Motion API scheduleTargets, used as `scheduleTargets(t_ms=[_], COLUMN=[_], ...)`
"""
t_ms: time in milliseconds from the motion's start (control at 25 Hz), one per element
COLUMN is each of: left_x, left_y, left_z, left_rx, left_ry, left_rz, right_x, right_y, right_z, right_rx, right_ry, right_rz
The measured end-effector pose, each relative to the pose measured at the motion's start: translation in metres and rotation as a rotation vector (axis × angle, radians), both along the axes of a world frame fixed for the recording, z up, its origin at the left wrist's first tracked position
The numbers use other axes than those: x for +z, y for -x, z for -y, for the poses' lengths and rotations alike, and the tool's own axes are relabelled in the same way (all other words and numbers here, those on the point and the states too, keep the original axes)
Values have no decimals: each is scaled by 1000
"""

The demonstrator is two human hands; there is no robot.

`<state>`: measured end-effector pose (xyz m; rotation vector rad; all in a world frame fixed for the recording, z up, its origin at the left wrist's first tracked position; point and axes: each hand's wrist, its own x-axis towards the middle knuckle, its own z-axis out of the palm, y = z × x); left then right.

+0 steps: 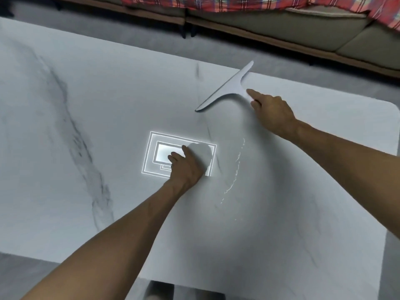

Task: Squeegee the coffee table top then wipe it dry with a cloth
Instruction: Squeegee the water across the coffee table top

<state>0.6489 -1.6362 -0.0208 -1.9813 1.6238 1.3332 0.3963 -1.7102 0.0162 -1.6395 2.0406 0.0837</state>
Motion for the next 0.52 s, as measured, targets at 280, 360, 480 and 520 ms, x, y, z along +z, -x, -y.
scheduleTargets(t_ms=[280,360,480,520], left_x=[3,4,4,6], left_y=[13,18,22,23], left_z=[8,12,16,17], left_rx=[-7,-6,-19,-17], left_ry=[-124,-145,-162,-143], left_rz=[94,121,158,164], right_x=[47,61,58,51], right_y=[61,69,85,85], right_z=[-168,-183,-145,-123], right_rx=[-198,-253,-326,-344], right_ry=[-202,-210,-76,-27], right_rz=[-8,20,86,100])
